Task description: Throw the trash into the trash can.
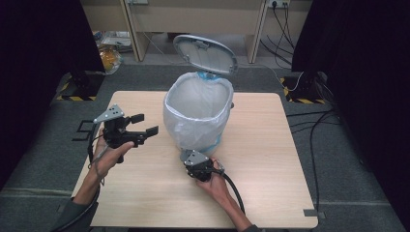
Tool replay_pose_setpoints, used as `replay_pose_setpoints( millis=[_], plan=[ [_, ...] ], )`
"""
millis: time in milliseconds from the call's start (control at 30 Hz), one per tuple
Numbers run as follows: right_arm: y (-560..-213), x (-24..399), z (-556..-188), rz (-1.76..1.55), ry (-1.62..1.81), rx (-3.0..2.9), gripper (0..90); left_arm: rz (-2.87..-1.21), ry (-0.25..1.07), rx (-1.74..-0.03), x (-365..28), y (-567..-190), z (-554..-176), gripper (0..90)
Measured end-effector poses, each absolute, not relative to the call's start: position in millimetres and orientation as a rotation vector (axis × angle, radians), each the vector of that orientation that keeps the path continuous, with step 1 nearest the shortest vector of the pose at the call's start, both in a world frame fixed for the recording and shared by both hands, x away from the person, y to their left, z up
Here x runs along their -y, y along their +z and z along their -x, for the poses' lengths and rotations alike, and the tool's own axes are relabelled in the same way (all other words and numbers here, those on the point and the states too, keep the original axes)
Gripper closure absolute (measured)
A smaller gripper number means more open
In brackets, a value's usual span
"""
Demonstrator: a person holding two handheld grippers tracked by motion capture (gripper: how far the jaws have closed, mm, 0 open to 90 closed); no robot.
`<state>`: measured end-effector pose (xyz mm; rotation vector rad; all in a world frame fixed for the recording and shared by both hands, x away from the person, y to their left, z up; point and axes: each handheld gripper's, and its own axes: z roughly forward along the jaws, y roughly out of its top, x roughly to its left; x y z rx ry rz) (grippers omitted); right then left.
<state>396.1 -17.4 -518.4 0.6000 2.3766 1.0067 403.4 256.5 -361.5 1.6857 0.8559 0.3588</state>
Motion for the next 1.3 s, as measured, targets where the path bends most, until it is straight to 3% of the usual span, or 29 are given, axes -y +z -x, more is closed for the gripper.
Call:
replay_pose_setpoints(
  millis=[533, 933, 1300],
  plan=[
    [-518, 17, -396, -0.597, 1.007, -2.378, 64.2, -1.757, 0.43, -0.864, -260, -401, -382, 16.1],
    [-518, 18, -397, -0.599, 1.01, -2.378, 64.2, -1.772, 0.373, -0.884, -260, -435, -372, 16.0],
    [-518, 18, -397, -0.597, 1.006, -2.383, 64.1, -1.83, 0.424, -0.91, -257, -465, -365, 16.1]
  ],
)
